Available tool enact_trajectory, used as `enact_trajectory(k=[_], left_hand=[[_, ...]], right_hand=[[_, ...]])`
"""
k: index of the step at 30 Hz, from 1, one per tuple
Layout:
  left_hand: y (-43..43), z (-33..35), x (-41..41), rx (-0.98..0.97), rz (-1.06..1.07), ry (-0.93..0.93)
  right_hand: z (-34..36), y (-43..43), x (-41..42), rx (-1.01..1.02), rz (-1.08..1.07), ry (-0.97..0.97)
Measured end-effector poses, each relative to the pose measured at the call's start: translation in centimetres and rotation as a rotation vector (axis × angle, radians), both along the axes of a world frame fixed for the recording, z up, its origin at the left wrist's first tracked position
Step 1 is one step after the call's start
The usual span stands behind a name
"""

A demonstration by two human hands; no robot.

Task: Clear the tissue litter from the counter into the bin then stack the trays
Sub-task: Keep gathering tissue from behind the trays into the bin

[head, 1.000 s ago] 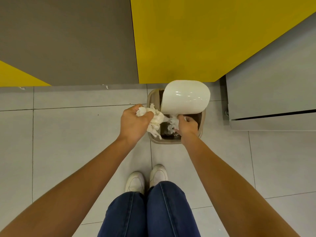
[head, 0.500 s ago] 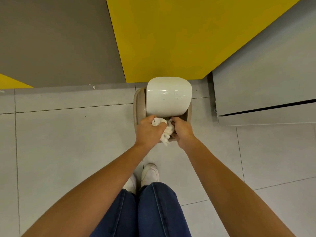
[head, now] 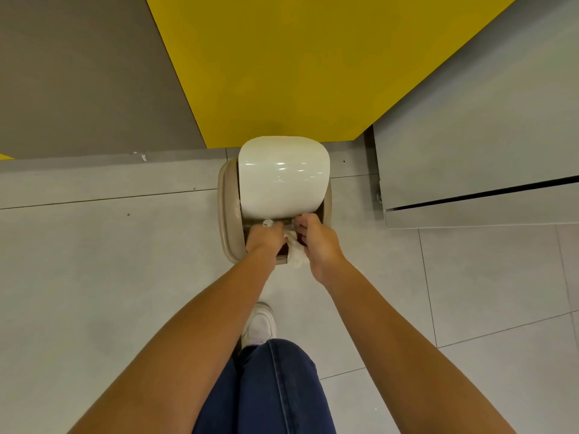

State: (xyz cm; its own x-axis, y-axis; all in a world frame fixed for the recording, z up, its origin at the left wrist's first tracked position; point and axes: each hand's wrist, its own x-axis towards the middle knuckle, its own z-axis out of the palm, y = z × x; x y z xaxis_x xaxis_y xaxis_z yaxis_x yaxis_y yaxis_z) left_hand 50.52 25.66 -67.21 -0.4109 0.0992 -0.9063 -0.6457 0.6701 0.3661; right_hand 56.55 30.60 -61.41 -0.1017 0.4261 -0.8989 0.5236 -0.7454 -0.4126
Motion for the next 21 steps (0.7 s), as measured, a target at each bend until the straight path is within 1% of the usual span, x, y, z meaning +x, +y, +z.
enact_trajectory(k=[4, 10, 14, 18, 21], left_hand=[[0.2, -0.4, -0.8, 0.042, 0.112, -0.114], [0.0, 0.7, -1.1, 0.109, 0.094, -0.173], [-0.8, 2.5, -0.9, 0.157, 0.065, -0.191], [-2.4, 5.9, -0.5, 0.151, -0.045, -0.163], [-3.9, 10.2, -0.7, 0.159, -0.171, -0.046]], right_hand=[[0.0, 0.1, 0.0, 0.004, 0.051, -0.016], [-0.3, -0.3, 0.0, 0.021, 0.069, -0.028], [1.2, -0.8, -0.2, 0.012, 0.056, -0.020], [4.8, -1.9, -0.7, 0.016, 0.072, -0.039], [8.3, -2.9, -1.0, 0.062, 0.151, -0.051]])
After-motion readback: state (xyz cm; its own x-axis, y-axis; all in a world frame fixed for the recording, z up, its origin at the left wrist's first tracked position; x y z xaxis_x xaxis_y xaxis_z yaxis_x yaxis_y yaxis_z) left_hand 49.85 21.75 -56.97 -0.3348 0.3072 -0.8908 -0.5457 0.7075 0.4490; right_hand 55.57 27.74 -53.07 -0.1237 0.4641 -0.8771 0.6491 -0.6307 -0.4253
